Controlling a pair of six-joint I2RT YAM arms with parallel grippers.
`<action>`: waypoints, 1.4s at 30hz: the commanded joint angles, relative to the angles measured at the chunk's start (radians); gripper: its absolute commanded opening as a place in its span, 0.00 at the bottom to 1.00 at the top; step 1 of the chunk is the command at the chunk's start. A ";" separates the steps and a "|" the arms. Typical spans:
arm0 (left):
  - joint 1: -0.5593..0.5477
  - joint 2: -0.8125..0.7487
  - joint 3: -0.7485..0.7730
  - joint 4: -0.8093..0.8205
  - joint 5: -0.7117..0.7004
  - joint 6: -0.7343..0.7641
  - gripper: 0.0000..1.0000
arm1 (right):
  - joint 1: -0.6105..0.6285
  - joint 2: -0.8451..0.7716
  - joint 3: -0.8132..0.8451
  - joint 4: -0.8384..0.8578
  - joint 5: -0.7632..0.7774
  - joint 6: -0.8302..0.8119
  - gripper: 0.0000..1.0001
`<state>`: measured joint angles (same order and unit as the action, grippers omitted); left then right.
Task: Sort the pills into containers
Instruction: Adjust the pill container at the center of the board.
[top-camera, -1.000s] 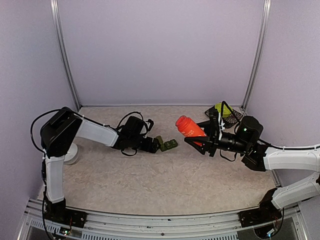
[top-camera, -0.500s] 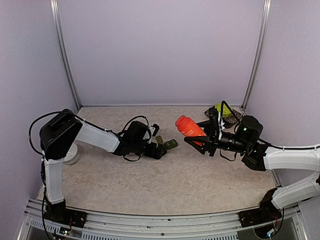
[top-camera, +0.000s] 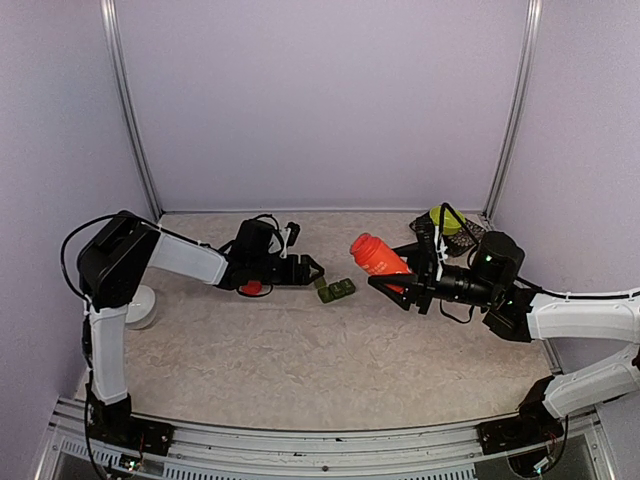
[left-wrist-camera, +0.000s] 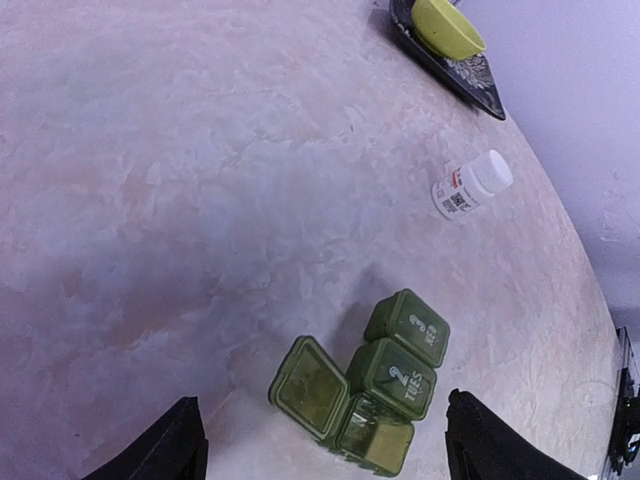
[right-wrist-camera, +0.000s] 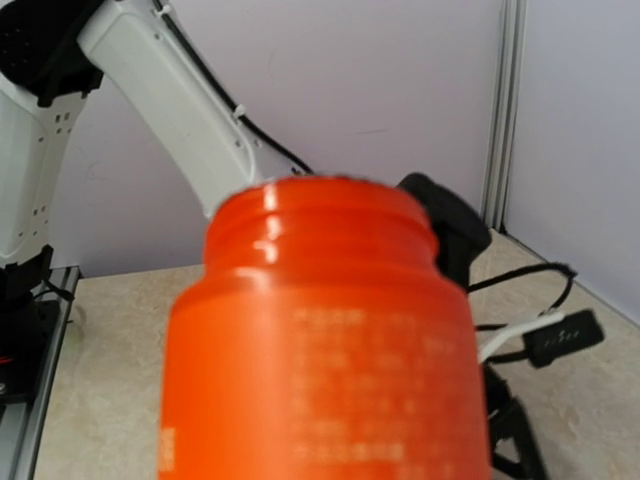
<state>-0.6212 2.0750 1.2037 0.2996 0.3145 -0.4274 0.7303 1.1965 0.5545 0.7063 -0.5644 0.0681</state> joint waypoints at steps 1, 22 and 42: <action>0.022 0.054 0.043 0.073 0.115 -0.053 0.78 | 0.008 -0.022 0.018 -0.006 0.001 -0.006 0.00; 0.053 0.147 0.096 0.119 0.195 -0.106 0.32 | 0.018 0.020 0.042 -0.014 0.002 -0.009 0.00; 0.010 -0.028 -0.142 0.292 0.012 -0.257 0.02 | 0.021 0.044 0.061 -0.032 0.001 -0.016 0.00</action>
<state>-0.5812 2.1551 1.1305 0.5148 0.4473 -0.6323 0.7399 1.2362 0.5797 0.6781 -0.5632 0.0639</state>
